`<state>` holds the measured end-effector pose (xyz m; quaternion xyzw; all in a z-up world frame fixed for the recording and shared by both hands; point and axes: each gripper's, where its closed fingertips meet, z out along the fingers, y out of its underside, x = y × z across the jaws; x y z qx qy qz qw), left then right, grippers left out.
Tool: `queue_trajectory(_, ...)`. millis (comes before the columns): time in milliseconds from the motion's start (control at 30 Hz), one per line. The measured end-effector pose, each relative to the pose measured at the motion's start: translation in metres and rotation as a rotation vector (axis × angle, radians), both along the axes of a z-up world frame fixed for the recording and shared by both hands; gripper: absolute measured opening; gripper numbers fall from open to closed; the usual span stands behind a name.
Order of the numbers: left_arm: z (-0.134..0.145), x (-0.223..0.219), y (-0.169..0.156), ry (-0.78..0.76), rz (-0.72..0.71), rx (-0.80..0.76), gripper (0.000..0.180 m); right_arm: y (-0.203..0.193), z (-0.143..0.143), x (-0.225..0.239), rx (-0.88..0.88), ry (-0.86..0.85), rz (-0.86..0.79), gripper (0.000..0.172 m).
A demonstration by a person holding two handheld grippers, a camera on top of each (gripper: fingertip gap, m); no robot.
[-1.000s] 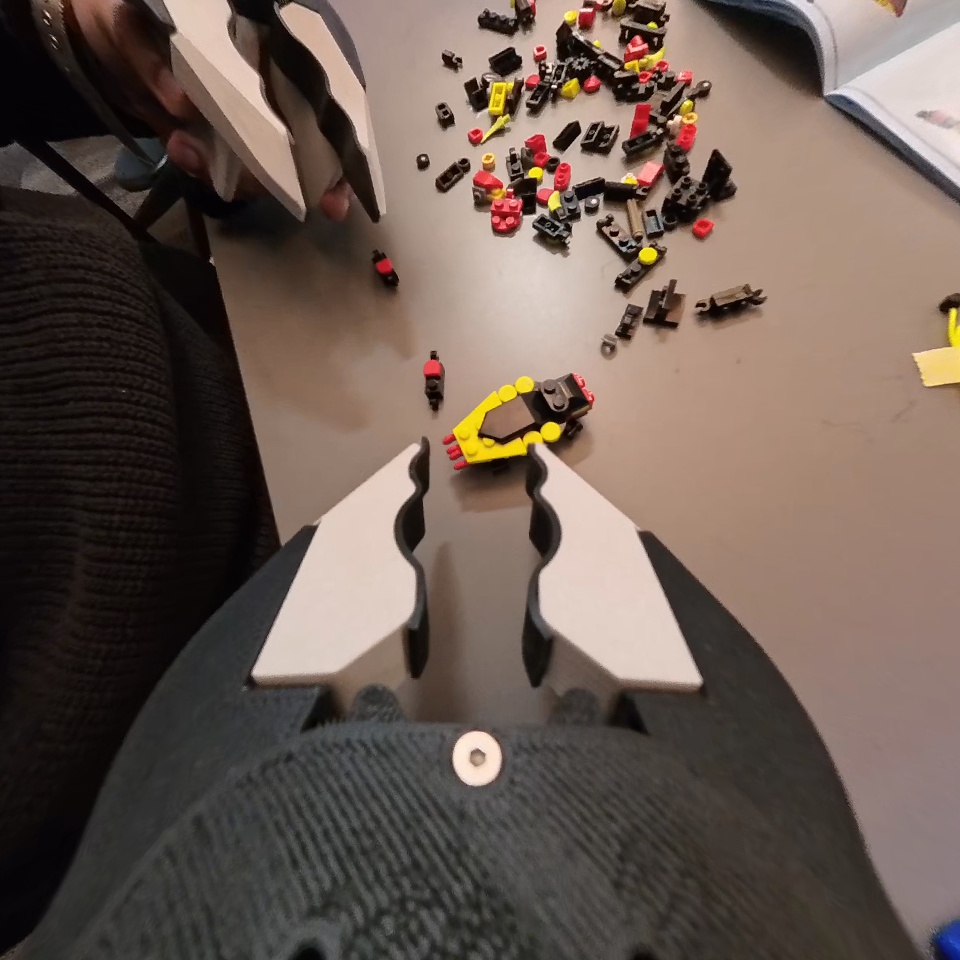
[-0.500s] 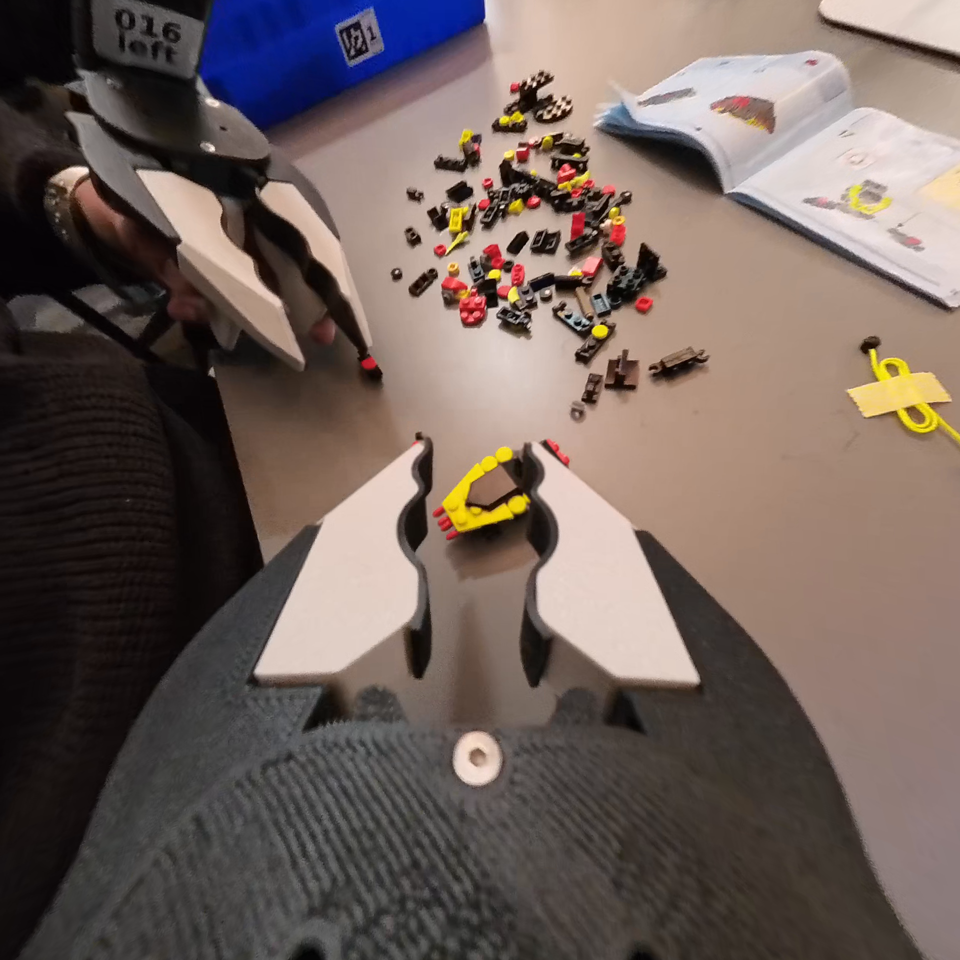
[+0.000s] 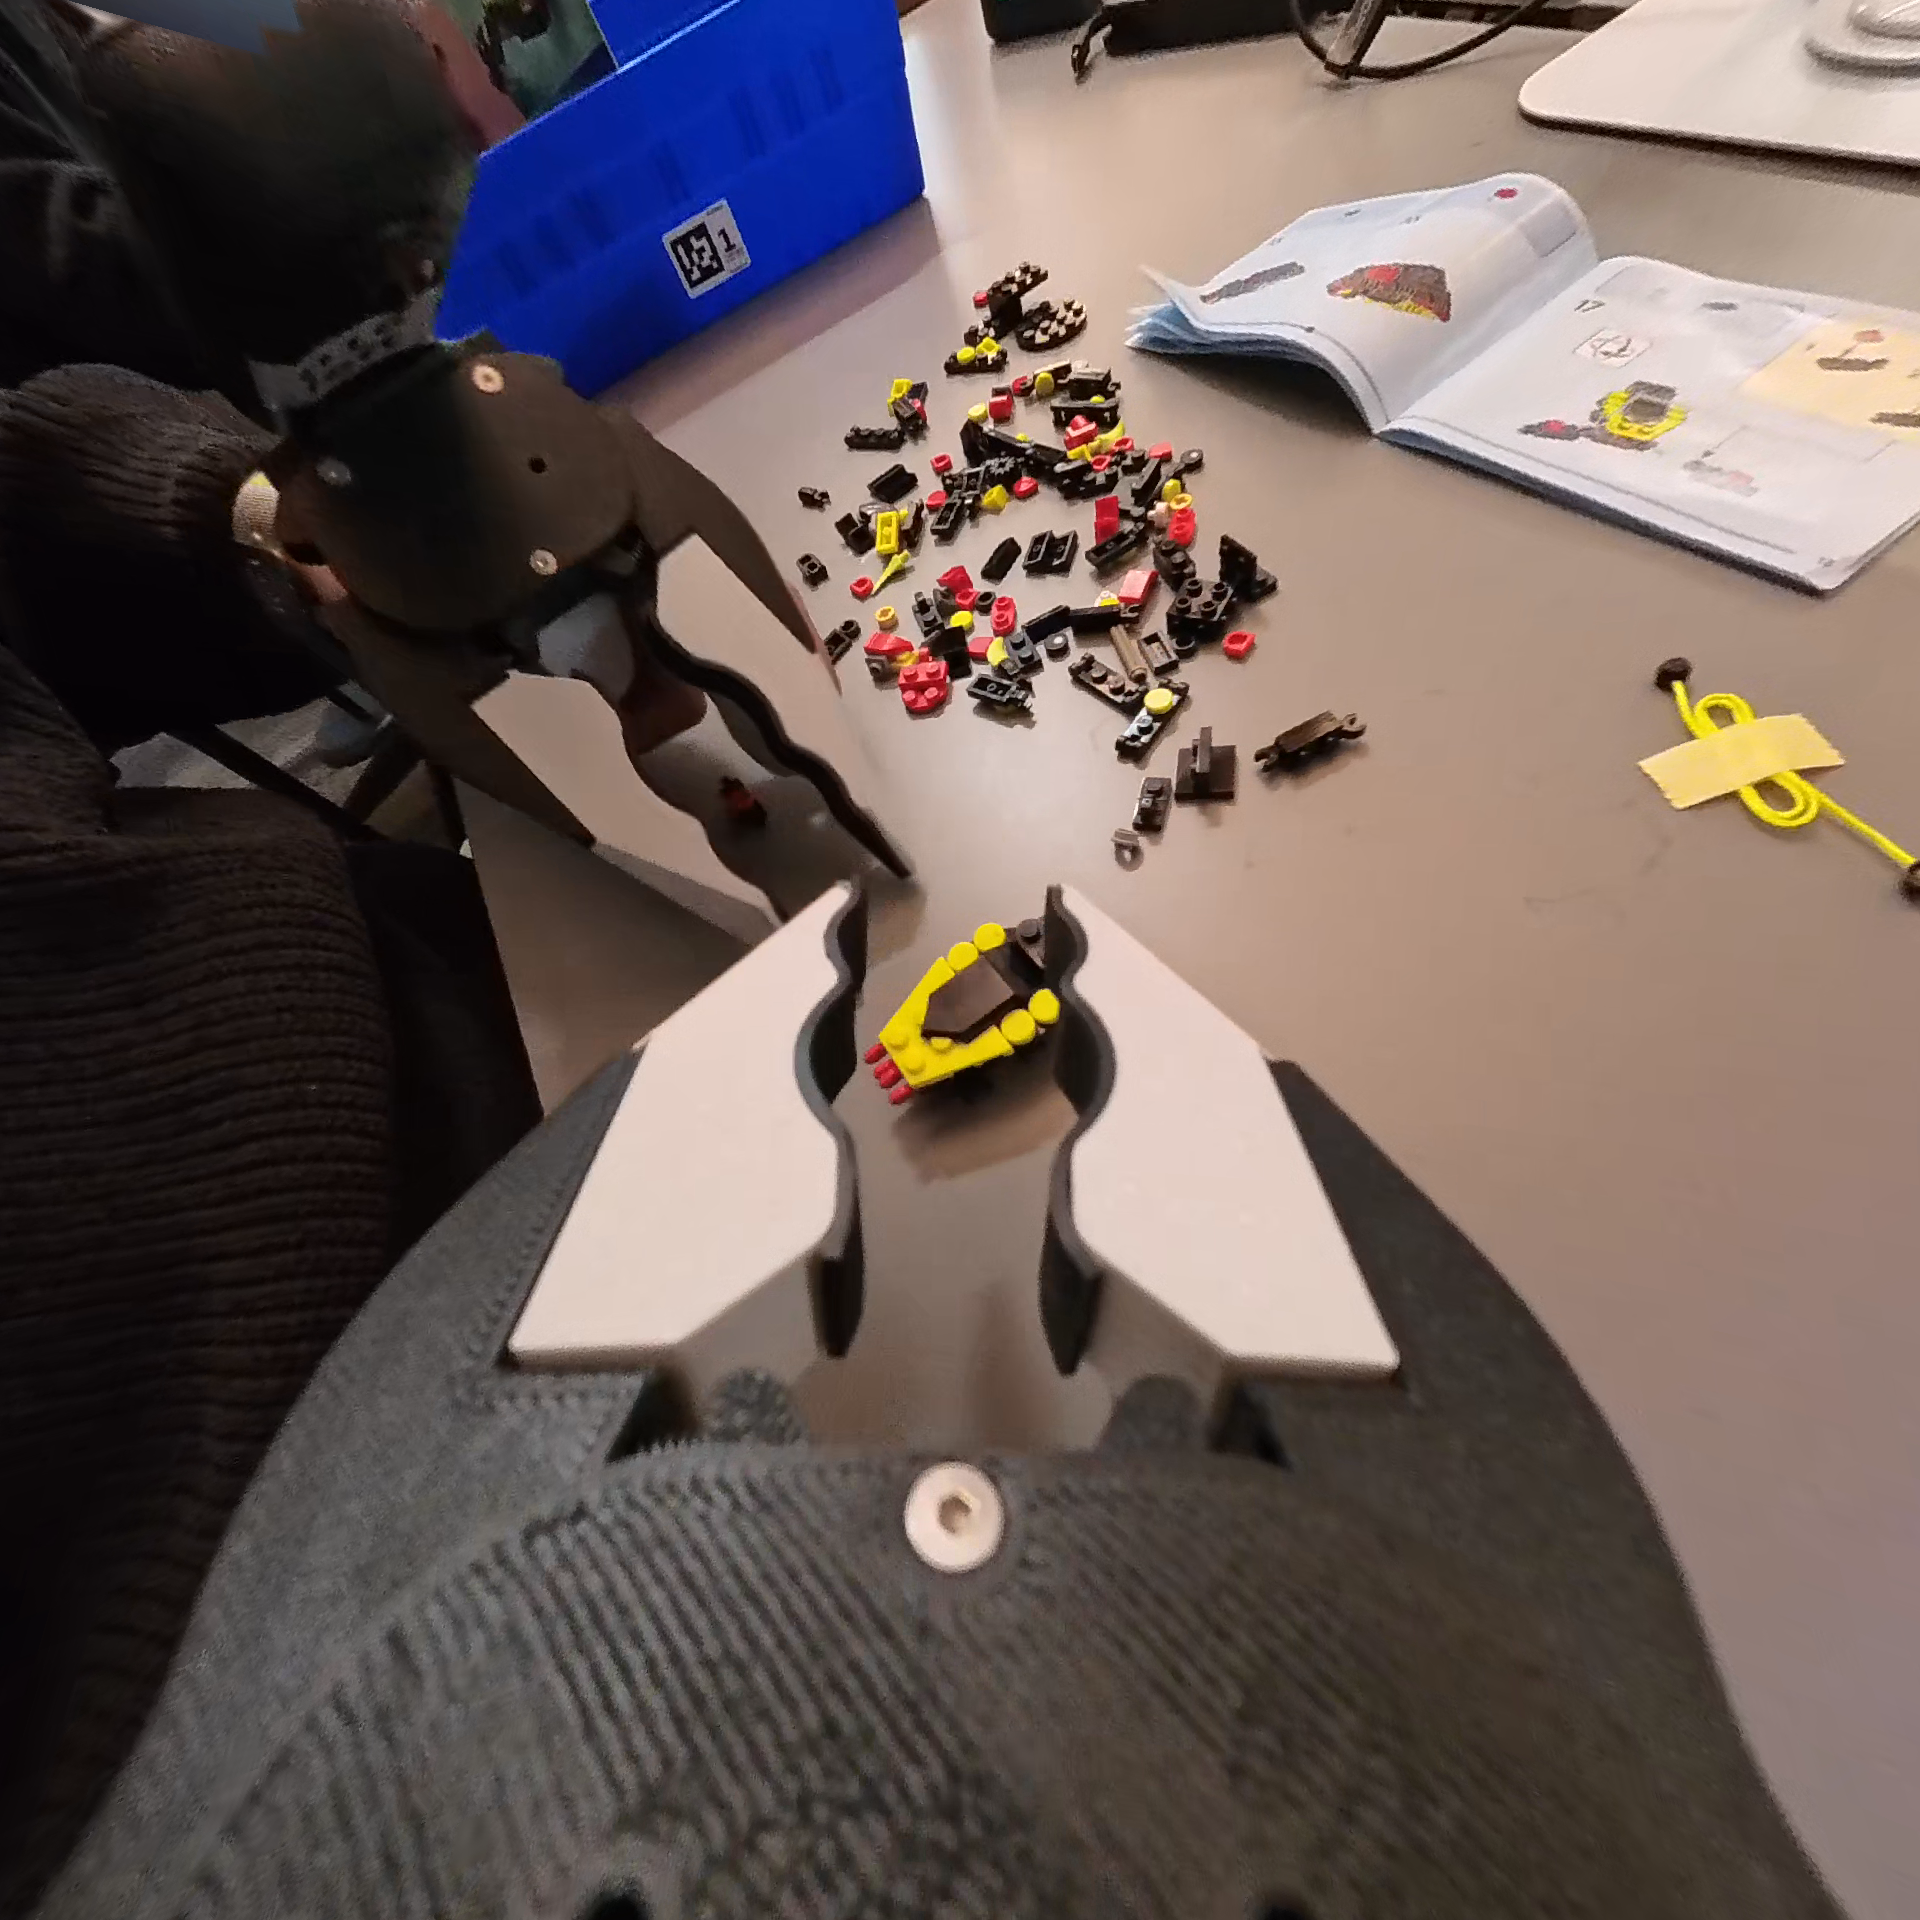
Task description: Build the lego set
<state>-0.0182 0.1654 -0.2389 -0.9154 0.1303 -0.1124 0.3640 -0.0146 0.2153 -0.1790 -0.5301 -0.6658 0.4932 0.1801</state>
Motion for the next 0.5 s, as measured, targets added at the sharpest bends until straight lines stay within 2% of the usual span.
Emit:
queue_trajectory(100, -0.002, 0.008, 0.001, -0.027, -0.045, -0.011, 0.029, 0.001, -0.001, 0.001, 0.014, -0.006, 0.001, 0.033)
queue_trajectory(233, -0.003, 0.010, 0.000, -0.020, -0.066, 0.000, 0.005, 0.003, -0.008, 0.002, 0.066, -0.027, 0.001, 0.033)
queue_trajectory(400, 0.000, 0.010, 0.000, -0.086, -0.035, 0.014, 0.005, 0.005, -0.015, 0.002, 0.098, -0.055, -0.004, 0.033)
queue_trajectory(500, 0.012, 0.006, 0.001, -0.223, 0.010, 0.052, 0.005, 0.007, -0.017, 0.002, 0.094, -0.067, -0.018, 0.033)
